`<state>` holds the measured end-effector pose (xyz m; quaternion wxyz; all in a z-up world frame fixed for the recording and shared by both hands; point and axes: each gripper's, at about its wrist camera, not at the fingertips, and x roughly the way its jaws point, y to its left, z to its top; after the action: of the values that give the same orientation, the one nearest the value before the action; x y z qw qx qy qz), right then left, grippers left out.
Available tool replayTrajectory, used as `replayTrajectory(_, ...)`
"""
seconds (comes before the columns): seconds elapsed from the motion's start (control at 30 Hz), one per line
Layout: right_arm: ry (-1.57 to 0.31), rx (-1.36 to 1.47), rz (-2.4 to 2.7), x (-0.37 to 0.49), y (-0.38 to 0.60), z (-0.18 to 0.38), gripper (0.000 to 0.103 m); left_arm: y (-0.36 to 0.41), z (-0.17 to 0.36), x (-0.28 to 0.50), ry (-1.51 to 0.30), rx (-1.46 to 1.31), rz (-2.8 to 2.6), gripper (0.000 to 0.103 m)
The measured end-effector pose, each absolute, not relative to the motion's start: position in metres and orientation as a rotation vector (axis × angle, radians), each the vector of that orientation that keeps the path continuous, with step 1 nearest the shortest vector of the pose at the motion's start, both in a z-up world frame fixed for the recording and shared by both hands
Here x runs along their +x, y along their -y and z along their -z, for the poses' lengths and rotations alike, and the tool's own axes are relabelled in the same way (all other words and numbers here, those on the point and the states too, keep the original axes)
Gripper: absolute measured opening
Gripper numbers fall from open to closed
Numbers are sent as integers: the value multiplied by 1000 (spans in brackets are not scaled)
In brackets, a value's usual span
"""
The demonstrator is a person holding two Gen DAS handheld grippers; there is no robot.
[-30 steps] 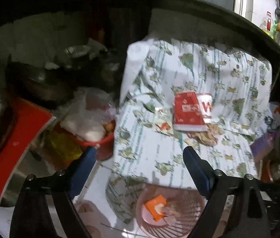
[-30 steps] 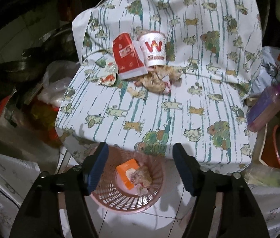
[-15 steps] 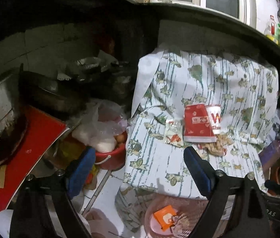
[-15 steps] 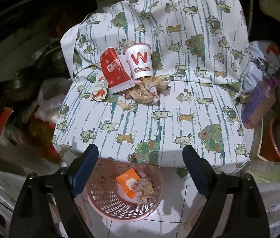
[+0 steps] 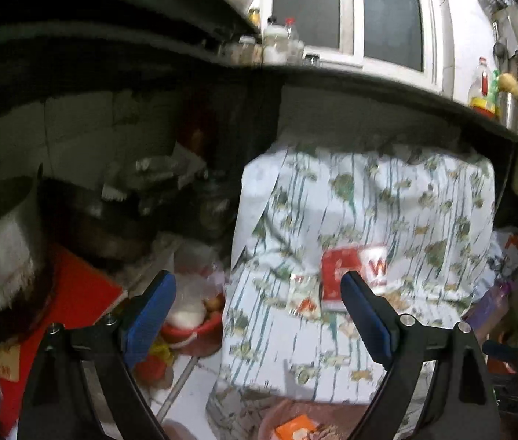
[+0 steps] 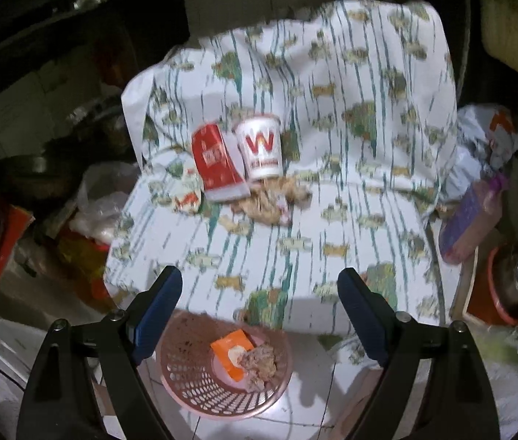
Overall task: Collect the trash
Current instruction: 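Move both tools back up toward the remaining trash on the stool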
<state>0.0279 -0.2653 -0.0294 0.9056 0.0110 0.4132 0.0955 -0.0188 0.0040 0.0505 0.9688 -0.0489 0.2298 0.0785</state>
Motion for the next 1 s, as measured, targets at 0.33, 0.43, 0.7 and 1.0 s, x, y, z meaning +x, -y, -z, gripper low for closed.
replayTrajectory(0.33, -691, -14, -208, 74, 280, -64, 86, 0, -133, 8, -306, 9, -174, 103)
replayTrajectory(0.43, -603, -3, -184, 87, 285, -90, 86, -4, -148, 20, -281, -15, -154, 103)
replayTrajectory(0.7, -458, 79, -142, 126, 298, -104, 100, -10, -129, 65, -379, 65, -149, 103)
replayTrajectory(1.0, -636, 91, -66, 185, 310, -37, 100, -10, -82, 118, -511, -26, -112, 103)
